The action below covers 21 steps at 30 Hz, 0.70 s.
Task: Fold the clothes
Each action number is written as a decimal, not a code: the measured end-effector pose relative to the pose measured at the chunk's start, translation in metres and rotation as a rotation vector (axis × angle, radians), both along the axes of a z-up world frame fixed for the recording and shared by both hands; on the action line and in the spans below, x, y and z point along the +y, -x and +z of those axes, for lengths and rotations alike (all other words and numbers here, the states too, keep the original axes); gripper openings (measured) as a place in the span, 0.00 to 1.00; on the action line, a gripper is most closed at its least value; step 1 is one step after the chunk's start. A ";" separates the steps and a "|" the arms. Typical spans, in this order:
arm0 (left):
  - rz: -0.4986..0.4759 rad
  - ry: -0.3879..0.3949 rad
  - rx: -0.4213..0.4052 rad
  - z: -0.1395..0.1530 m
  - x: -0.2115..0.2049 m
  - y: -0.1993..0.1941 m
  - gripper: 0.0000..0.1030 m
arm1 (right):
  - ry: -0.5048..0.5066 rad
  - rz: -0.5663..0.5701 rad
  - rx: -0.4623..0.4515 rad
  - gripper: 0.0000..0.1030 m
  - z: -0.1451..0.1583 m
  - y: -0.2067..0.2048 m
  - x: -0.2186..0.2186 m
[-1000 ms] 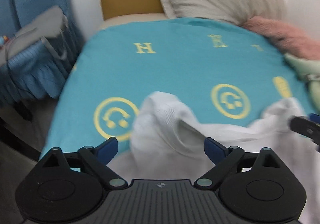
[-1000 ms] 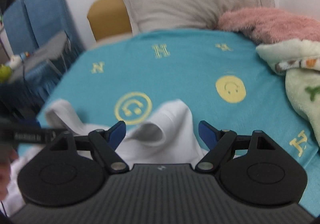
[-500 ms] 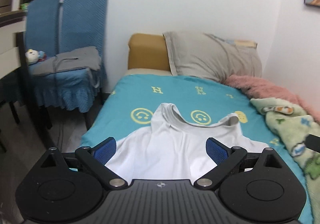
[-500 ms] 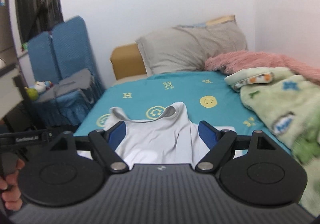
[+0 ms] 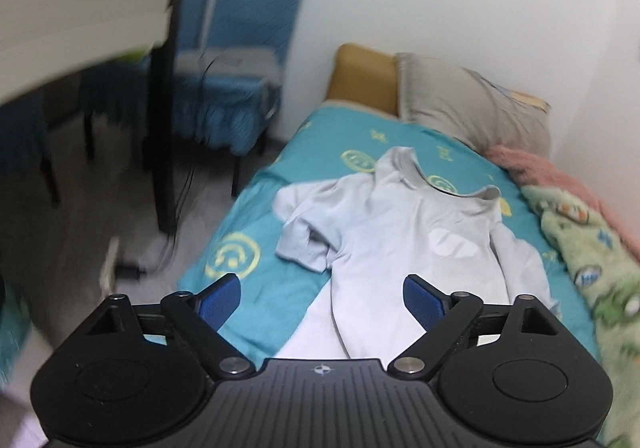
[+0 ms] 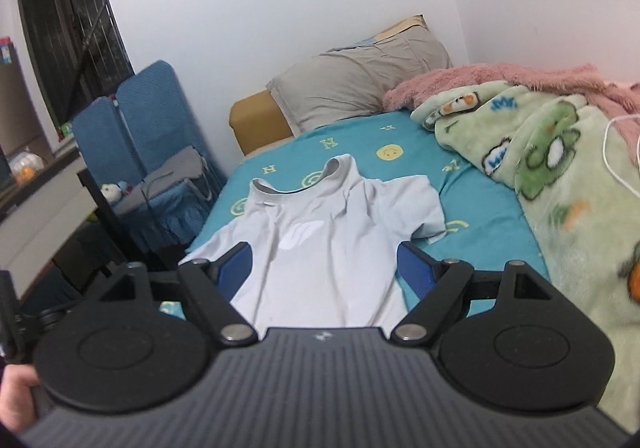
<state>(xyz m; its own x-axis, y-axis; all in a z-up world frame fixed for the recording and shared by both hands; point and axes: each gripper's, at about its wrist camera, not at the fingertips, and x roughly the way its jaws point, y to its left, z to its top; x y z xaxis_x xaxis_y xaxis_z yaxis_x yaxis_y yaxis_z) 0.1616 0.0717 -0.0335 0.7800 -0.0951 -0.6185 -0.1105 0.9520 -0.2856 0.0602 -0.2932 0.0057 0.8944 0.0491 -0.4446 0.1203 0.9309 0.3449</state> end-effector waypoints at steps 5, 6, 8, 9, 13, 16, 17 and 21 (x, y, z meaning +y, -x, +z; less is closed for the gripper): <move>0.071 0.164 0.027 -0.015 0.027 -0.037 0.74 | -0.030 0.036 0.033 0.79 -0.018 -0.004 0.003; 0.084 0.212 0.010 -0.020 0.034 -0.044 0.72 | -0.036 0.043 0.040 0.79 -0.022 -0.005 0.004; 0.110 0.293 -0.017 -0.033 0.047 -0.061 0.71 | -0.048 0.058 0.053 0.79 -0.029 -0.007 0.005; 0.122 0.313 -0.011 -0.040 0.052 -0.071 0.71 | -0.054 0.066 0.064 0.79 -0.033 -0.009 0.006; 0.187 0.335 0.036 -0.074 0.070 -0.114 0.64 | -0.061 0.103 0.126 0.79 -0.050 -0.026 0.014; 0.222 0.349 0.069 -0.096 0.079 -0.150 0.62 | -0.051 0.108 0.137 0.79 -0.059 -0.041 0.019; 0.233 0.361 0.081 -0.103 0.081 -0.163 0.61 | -0.037 0.105 0.137 0.78 -0.063 -0.045 0.021; 0.281 0.498 0.079 -0.133 0.093 -0.200 0.55 | 0.023 0.100 0.141 0.78 -0.076 -0.065 0.030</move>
